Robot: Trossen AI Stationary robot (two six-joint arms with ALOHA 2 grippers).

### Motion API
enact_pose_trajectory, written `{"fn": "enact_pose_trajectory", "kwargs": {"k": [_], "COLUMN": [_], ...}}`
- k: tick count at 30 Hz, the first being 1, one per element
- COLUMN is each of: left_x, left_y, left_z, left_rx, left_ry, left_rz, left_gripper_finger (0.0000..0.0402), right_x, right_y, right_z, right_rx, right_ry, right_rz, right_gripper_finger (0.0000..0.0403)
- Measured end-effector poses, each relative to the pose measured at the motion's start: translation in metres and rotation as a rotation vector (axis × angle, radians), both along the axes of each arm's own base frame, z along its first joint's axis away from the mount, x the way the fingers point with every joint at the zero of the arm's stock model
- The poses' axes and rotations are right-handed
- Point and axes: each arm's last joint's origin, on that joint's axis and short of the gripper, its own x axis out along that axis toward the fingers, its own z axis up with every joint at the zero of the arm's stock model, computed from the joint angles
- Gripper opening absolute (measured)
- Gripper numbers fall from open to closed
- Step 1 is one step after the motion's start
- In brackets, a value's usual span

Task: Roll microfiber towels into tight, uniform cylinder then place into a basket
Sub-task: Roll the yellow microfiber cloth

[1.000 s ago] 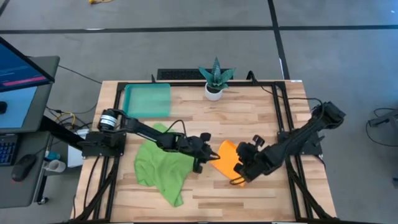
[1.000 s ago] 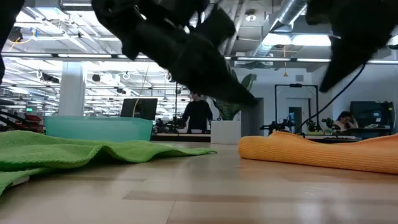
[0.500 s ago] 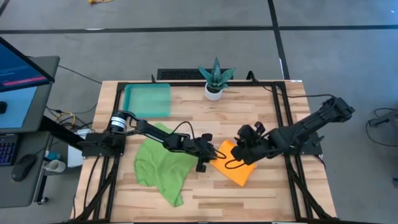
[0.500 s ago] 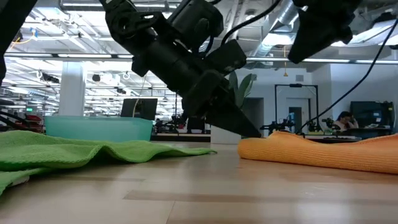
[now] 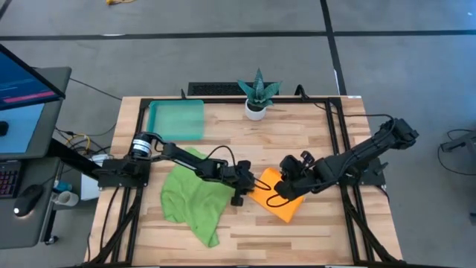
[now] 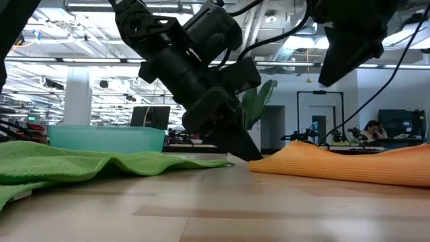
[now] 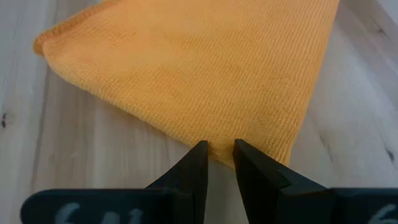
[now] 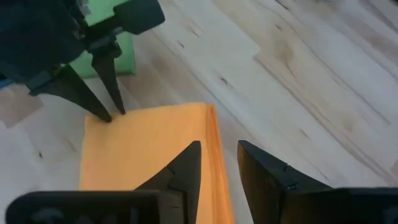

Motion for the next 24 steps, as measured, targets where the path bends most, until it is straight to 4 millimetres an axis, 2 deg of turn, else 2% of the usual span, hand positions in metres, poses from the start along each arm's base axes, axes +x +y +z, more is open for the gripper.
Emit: {"fn": "enact_pose_trajectory", "kwargs": {"k": [3, 7, 12, 17, 20, 24], "left_x": [0.0, -0.005, -0.026, -0.055, -0.073, -0.092], "left_y": [0.0, -0.001, -0.011, -0.022, -0.029, -0.037], "left_z": [0.005, 0.029, 0.073, 0.109, 0.119, 0.121], "left_rx": [0.022, 0.041, 0.065, 0.196, 0.258, 0.3], "left_ry": [-0.013, -0.045, -0.025, 0.0, 0.054, 0.137], "left_rz": [-0.022, -0.044, -0.062, 0.008, 0.028, 0.086], "left_gripper_finger": [0.007, 0.007, 0.007, 0.007, 0.007, 0.007], "right_x": [0.005, 0.008, 0.015, 0.025, 0.034, 0.049], "right_y": [0.003, 0.009, 0.007, -0.003, -0.011, -0.021], "right_z": [-0.002, -0.005, -0.014, -0.028, -0.035, -0.044], "right_rx": [0.017, 0.029, 0.025, 0.041, 0.049, 0.087], "right_ry": [-0.029, -0.036, -0.003, 0.074, 0.091, 0.103], "right_rz": [0.0, 0.027, 0.036, 0.017, 0.018, 0.063], "right_gripper_finger": [0.0127, 0.0127, 0.0127, 0.0127, 0.0125, 0.0115]}}
